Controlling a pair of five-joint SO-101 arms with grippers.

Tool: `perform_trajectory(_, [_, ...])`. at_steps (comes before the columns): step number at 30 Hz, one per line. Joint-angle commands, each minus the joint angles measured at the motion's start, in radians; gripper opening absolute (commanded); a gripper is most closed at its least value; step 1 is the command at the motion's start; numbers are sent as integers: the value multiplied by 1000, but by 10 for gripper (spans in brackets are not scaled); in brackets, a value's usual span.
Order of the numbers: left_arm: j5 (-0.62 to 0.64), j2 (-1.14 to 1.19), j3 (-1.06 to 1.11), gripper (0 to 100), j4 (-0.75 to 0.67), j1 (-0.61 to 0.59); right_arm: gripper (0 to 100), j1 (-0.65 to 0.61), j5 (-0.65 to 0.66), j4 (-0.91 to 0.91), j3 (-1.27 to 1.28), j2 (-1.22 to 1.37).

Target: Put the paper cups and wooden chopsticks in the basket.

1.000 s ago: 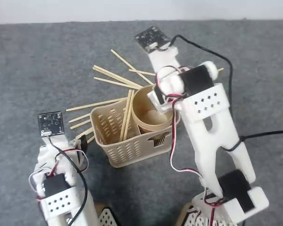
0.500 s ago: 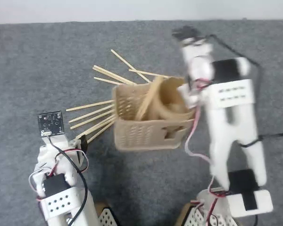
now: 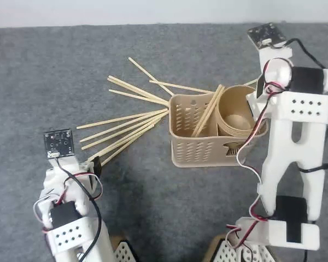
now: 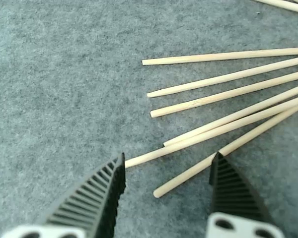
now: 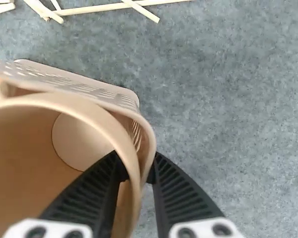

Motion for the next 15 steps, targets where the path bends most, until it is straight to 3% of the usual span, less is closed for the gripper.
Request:
perform_trajectory(1, [2, -11, -4, 261, -20, 5, 176, 28, 14, 36, -55, -18])
perform_trajectory(5, [9, -11, -4, 262, -21, 5, 300, 24, 21, 35, -55, -81])
perform_trajectory(11, [138, -12, -12, 265, -74, -2, 247, -64, 63, 35, -58, -298])
perform_trajectory(12, [123, -12, -19, 266, -64, 3, 236, -73, 63, 35, -58, -334])
perform_trajectory(15, [-84, -12, -88, 285, 12, 3, 202, -76, 61, 35, -55, -418])
